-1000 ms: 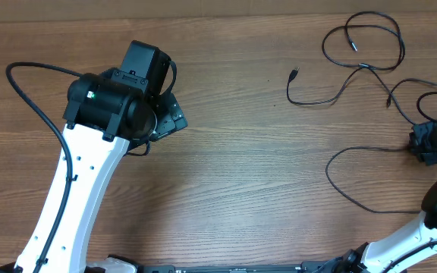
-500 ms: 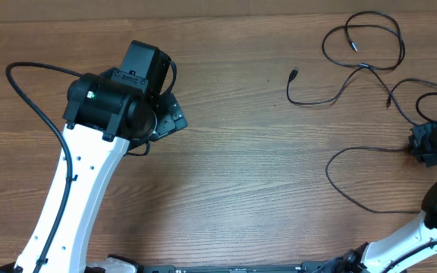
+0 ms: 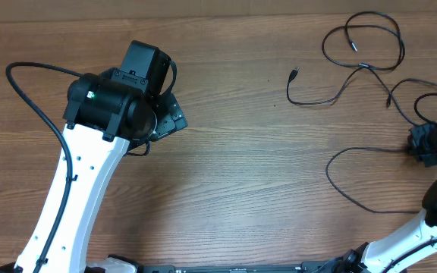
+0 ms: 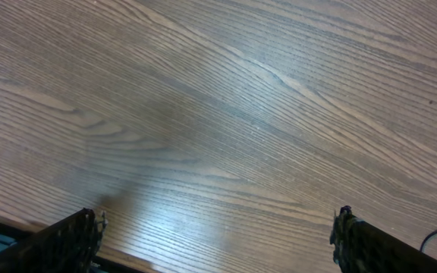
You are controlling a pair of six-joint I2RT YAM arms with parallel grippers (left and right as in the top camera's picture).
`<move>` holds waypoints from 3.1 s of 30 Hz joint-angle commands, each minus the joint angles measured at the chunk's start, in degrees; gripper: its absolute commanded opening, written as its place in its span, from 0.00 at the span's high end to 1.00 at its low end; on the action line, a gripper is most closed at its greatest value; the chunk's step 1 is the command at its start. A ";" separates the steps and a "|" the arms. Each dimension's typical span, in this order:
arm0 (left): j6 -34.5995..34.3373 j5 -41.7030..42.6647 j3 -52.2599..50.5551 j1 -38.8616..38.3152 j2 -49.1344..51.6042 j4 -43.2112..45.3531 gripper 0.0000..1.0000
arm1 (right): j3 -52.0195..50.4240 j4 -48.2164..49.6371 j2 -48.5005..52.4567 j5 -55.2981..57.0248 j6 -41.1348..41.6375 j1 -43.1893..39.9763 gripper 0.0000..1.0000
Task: Untangle cables
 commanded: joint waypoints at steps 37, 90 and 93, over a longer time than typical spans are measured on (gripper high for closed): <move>1.33 -0.33 1.16 0.20 -0.24 0.00 0.00 | 8.24 -16.20 -0.96 11.10 9.51 -3.39 0.69; 1.49 0.15 1.16 0.20 -0.24 0.09 0.00 | 8.24 -37.27 -29.00 -17.42 -8.79 13.53 0.00; 1.49 0.13 1.16 0.20 -0.24 0.28 0.01 | 8.24 -38.95 -31.95 -17.40 -9.01 13.68 0.00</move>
